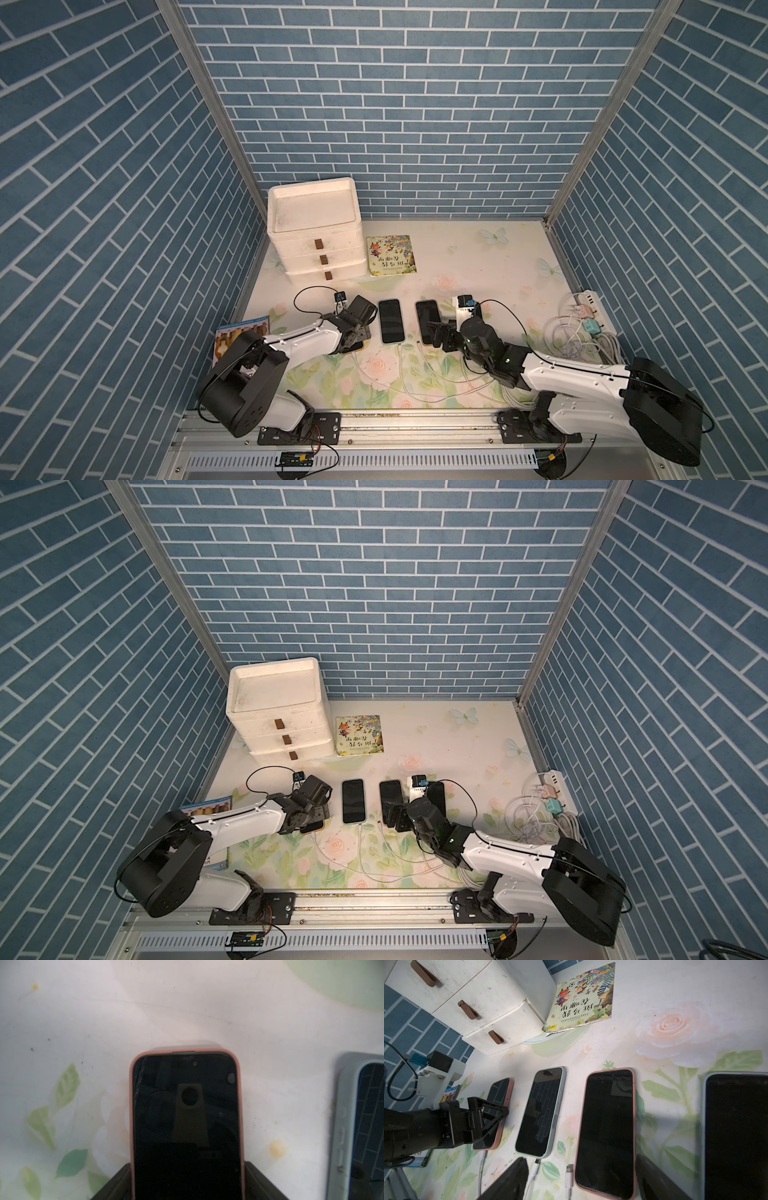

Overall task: Unplug the charging cable from the phone
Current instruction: Pick up the phone at the center of the board.

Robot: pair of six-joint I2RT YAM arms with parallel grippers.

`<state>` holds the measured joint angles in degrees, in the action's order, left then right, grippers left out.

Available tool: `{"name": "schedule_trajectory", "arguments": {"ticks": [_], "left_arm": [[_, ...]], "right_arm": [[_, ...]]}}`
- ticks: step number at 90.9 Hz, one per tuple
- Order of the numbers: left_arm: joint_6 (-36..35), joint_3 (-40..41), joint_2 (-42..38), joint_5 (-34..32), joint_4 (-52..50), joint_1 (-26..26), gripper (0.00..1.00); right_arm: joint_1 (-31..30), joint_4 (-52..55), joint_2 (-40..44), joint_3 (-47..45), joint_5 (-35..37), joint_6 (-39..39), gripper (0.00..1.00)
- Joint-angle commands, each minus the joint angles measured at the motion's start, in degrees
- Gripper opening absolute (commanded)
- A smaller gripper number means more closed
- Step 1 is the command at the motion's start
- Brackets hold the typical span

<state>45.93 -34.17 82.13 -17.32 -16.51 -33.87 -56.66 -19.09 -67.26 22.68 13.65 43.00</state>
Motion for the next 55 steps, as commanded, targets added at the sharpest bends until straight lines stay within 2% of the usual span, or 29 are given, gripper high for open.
{"name": "schedule_trajectory", "arguments": {"ticks": [1,13,33,39,46,55], "left_arm": [[0.9,3.2,3.2,3.6,-1.3,0.5,0.78],[1.2,3.3,2.3,3.4,-0.8,0.6,0.66],[2.0,2.3,-0.4,2.8,1.0,0.5,0.25],[2.2,2.1,-1.0,2.5,1.8,0.5,0.16],[2.4,1.6,-1.5,2.0,2.3,0.4,0.00],[2.3,0.5,-2.0,0.4,1.7,-0.1,0.00]], "right_arm": [[0.2,-0.8,0.1,1.1,-0.1,-1.8,0.85],[0.2,-1.0,-0.2,1.1,-0.3,-1.8,0.85],[-0.2,-3.3,-3.4,1.7,-2.4,-1.6,0.85],[-1.4,-4.3,-4.7,2.4,-2.7,-1.8,0.85],[-3.5,-4.9,-6.8,4.0,-2.0,-2.6,0.85],[-6.8,-6.2,-10.1,6.3,-0.9,-2.9,0.85]]}}
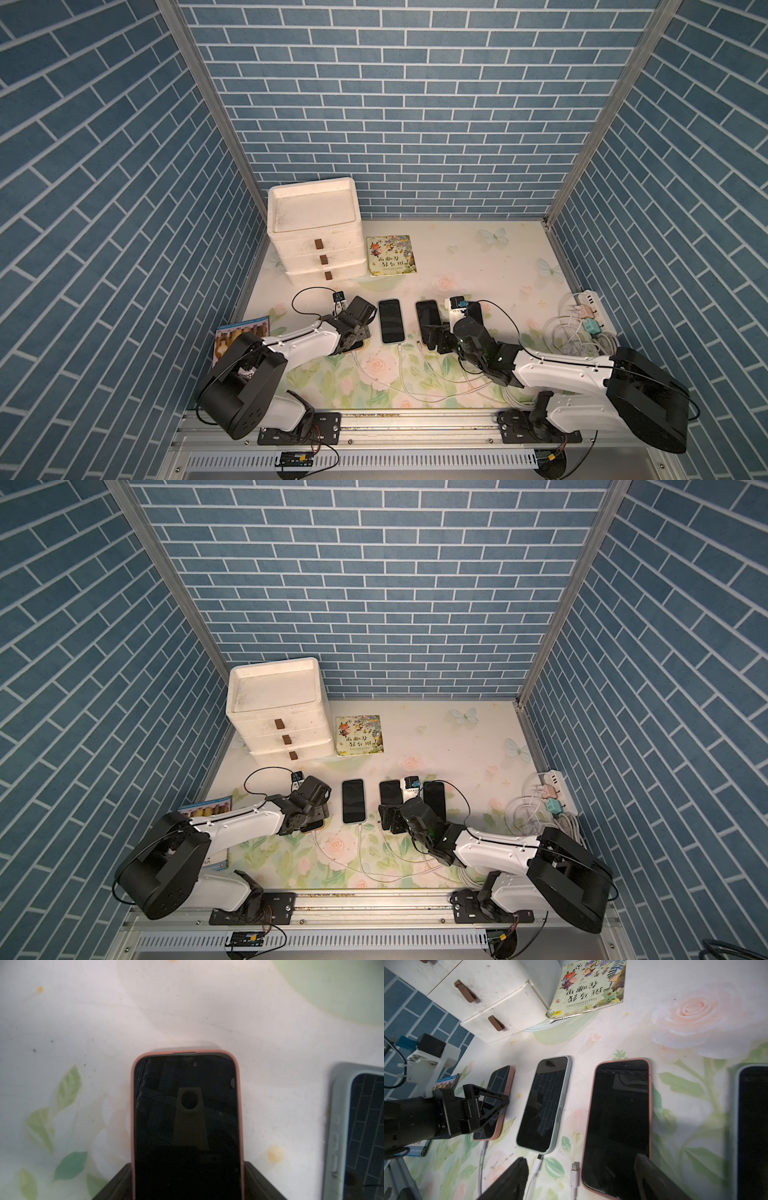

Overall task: Unplug the charging cable from the phone
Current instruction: Pick up the phone at the center of the board.

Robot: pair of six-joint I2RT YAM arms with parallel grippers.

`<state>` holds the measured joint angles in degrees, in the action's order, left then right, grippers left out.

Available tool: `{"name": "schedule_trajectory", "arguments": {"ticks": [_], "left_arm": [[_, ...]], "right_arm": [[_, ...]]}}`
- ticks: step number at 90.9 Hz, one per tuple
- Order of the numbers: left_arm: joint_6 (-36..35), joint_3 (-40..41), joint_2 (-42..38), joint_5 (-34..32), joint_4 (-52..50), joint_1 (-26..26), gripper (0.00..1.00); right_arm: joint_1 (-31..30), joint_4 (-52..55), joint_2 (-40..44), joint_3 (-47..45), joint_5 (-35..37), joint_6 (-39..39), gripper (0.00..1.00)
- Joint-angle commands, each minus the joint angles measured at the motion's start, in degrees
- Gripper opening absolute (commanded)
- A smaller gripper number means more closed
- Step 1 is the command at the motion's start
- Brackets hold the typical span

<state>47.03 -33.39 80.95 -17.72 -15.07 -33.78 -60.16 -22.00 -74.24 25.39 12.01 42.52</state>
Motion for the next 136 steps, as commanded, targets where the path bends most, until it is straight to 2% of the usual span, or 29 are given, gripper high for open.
{"name": "schedule_trajectory", "arguments": {"ticks": [1,19,31,41,54,72,136], "left_arm": [[1.2,-0.3,-0.9,0.6,0.1,-0.2,0.00],[1.1,-0.5,-3.8,-2.2,0.6,-1.2,0.00],[1.4,-0.3,-5.5,-3.1,1.3,-1.5,0.00],[1.3,-0.5,-6.8,-3.4,1.6,-2.0,0.00],[1.6,0.1,-9.6,-4.5,2.2,-2.8,0.00],[1.7,0.5,-13.2,-5.0,3.1,-3.2,0.00],[1.5,2.0,-18.5,-4.7,5.2,-3.5,0.00]], "right_arm": [[-3.7,-3.6,-3.5,3.8,0.8,-2.5,0.85],[-10.0,-7.6,-10.5,7.8,5.9,-3.4,0.85],[-11.2,-16.2,-12.8,5.3,6.1,-2.9,0.85],[-11.0,-17.8,-14.8,6.2,2.6,-2.8,0.85],[-10.1,-23.0,-17.9,6.9,-9.0,-3.7,0.83],[-10.2,-27.7,-22.8,8.5,-14.9,-3.1,0.78],[-11.3,-32.9,-22.5,6.5,-15.4,-4.1,0.70]]}}
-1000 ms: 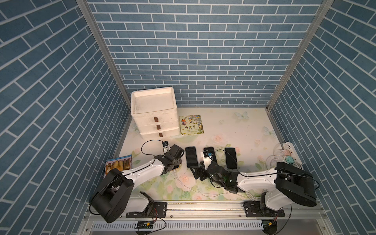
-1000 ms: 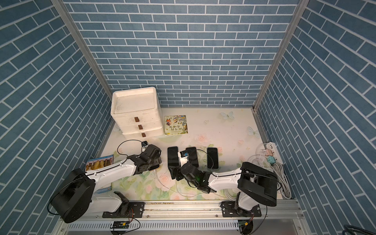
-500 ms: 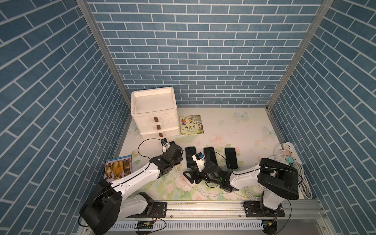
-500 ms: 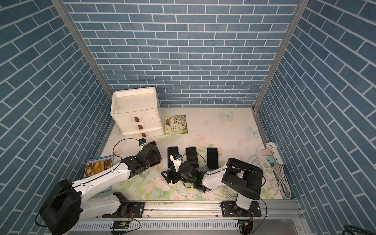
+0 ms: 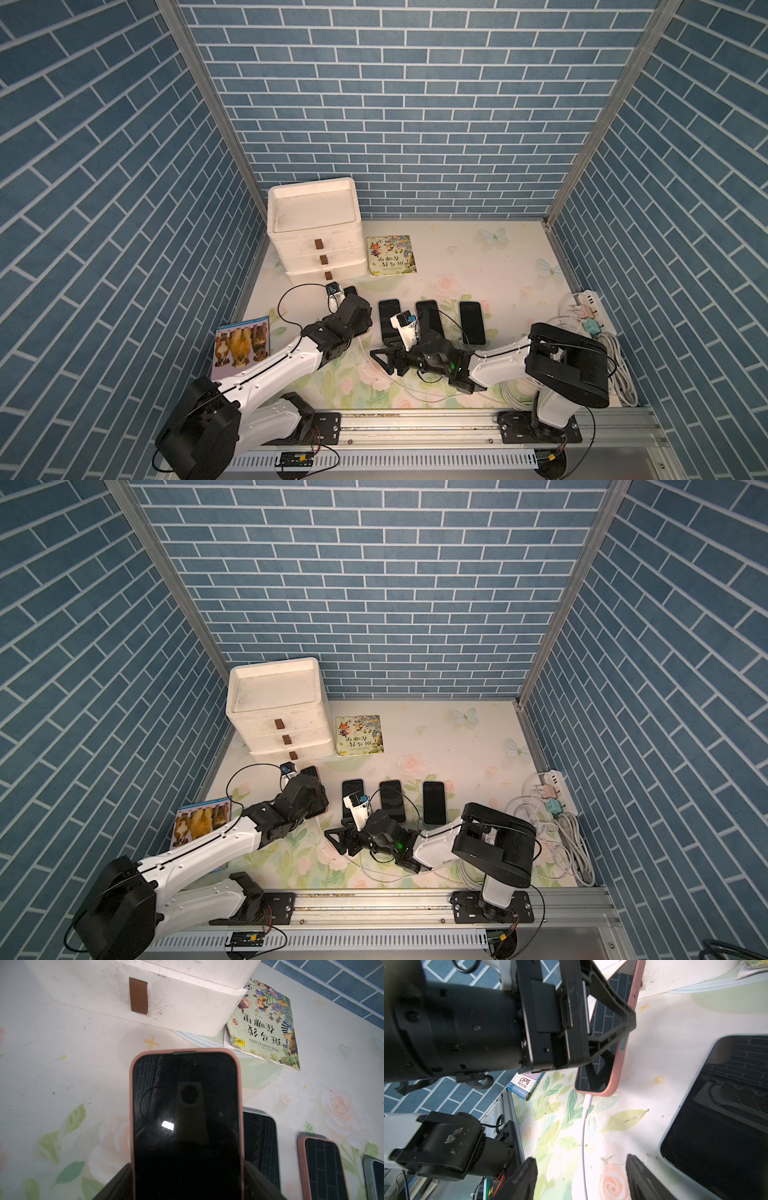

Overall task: Unplug the charging cable from the phone
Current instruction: Pick up the phone at the center of the board, then remove the charging cable from the phone.

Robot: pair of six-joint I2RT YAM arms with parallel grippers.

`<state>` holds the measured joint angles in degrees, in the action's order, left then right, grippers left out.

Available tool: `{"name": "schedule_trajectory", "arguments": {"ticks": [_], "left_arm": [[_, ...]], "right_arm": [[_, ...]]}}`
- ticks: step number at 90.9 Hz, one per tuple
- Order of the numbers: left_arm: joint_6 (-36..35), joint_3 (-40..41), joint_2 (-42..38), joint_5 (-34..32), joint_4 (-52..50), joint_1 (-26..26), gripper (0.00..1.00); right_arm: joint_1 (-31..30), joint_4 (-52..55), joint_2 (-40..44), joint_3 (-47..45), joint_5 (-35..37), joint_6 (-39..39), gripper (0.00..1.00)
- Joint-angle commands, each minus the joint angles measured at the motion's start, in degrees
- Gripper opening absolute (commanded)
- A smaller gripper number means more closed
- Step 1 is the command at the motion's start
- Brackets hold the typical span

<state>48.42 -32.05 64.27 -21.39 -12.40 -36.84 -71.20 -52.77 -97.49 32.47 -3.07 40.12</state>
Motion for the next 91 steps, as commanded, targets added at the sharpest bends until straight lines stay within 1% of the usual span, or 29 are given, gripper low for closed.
{"name": "schedule_trajectory", "arguments": {"ticks": [1,16,20,30,47,62,74,91], "left_arm": [[0.0,0.7,-1.9,-1.0,2.6,-0.4,0.00],[-0.1,1.0,-3.0,-0.8,2.6,-0.5,0.00],[-0.1,1.3,-3.2,-0.8,2.9,-0.5,0.00],[-0.2,1.3,-3.7,-0.9,2.7,-0.4,0.00],[-0.2,1.2,-5.3,-0.9,2.5,-0.5,0.00],[0.2,1.8,-7.2,-0.3,3.3,-0.6,0.00],[0.7,2.1,-8.0,0.0,3.5,-0.6,0.00],[0.9,2.3,-8.8,-0.1,3.3,-0.7,0.00]], "right_arm": [[-0.3,-2.1,0.7,-0.5,-0.4,-1.7,0.70],[-0.3,-2.8,0.2,-0.4,-0.9,-0.9,0.66],[-0.3,-3.1,0.1,-0.3,-2.7,-0.9,0.65],[-0.3,-3.2,-0.4,0.2,-3.5,-0.5,0.65],[-0.3,2.8,-1.8,4.1,-2.9,-0.2,0.60],[-0.3,8.9,-3.9,8.6,-2.8,-0.1,0.52],[-0.3,10.0,-5.0,10.0,-3.7,0.7,0.48],[-0.1,10.9,-5.3,10.1,-3.5,1.3,0.46]]}}
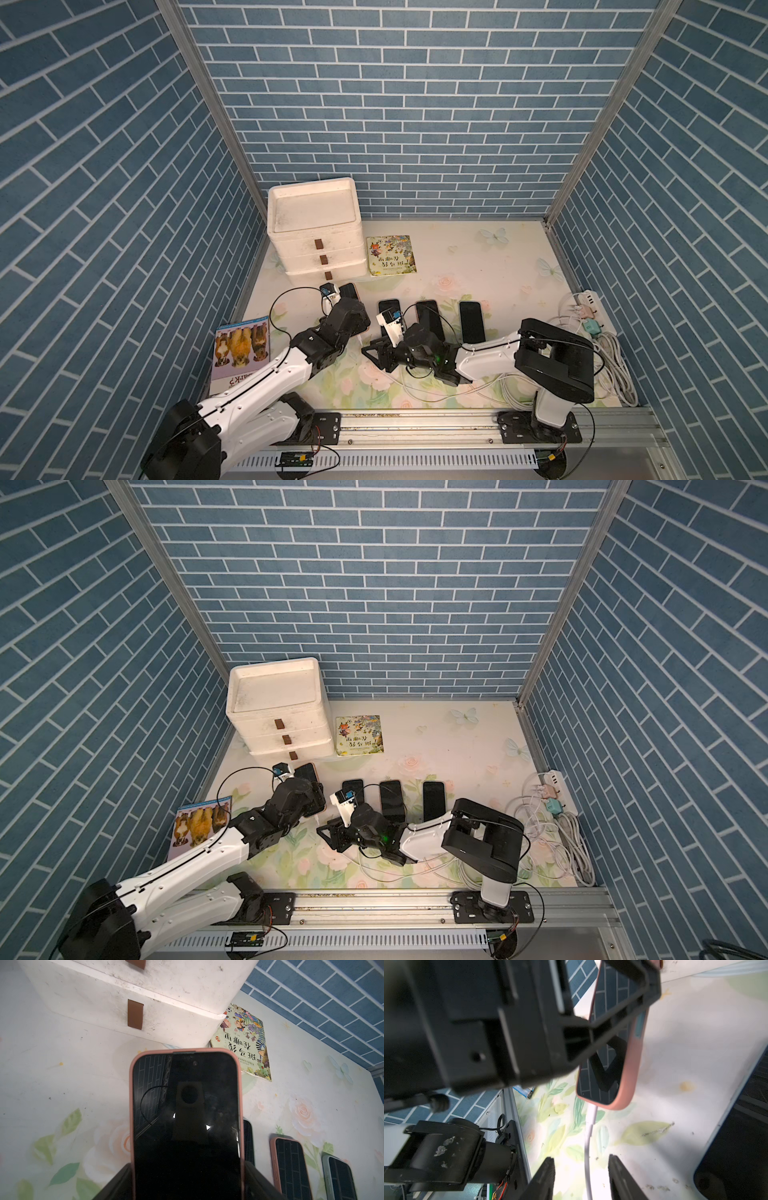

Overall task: Unplug the charging cable from the phone
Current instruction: Remove the charging cable from the phone.

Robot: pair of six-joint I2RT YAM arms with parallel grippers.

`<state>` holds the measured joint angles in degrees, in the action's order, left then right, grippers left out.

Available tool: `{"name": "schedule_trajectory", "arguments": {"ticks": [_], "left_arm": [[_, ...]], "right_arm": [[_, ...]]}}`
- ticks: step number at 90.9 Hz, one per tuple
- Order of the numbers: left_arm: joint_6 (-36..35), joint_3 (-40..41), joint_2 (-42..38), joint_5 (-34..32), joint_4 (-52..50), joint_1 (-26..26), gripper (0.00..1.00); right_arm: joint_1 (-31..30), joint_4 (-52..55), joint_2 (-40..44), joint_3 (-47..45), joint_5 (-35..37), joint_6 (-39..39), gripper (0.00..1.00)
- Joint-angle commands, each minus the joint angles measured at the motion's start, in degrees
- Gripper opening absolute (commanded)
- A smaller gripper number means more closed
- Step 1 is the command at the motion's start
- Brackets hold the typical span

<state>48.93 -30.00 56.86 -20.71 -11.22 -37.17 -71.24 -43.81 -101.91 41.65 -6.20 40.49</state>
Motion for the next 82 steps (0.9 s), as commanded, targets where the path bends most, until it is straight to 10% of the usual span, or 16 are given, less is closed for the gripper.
{"name": "schedule_trajectory", "arguments": {"ticks": [1,82], "left_arm": [[0.4,0.3,-1.5,-0.7,2.3,-0.4,0.00],[0.8,0.4,-2.0,-0.7,2.9,-0.4,0.00]], "right_arm": [[0.0,2.0,-0.9,1.0,-0.5,0.9,0.46],[0.1,3.9,-2.0,3.4,-1.9,-0.3,0.21]]}}
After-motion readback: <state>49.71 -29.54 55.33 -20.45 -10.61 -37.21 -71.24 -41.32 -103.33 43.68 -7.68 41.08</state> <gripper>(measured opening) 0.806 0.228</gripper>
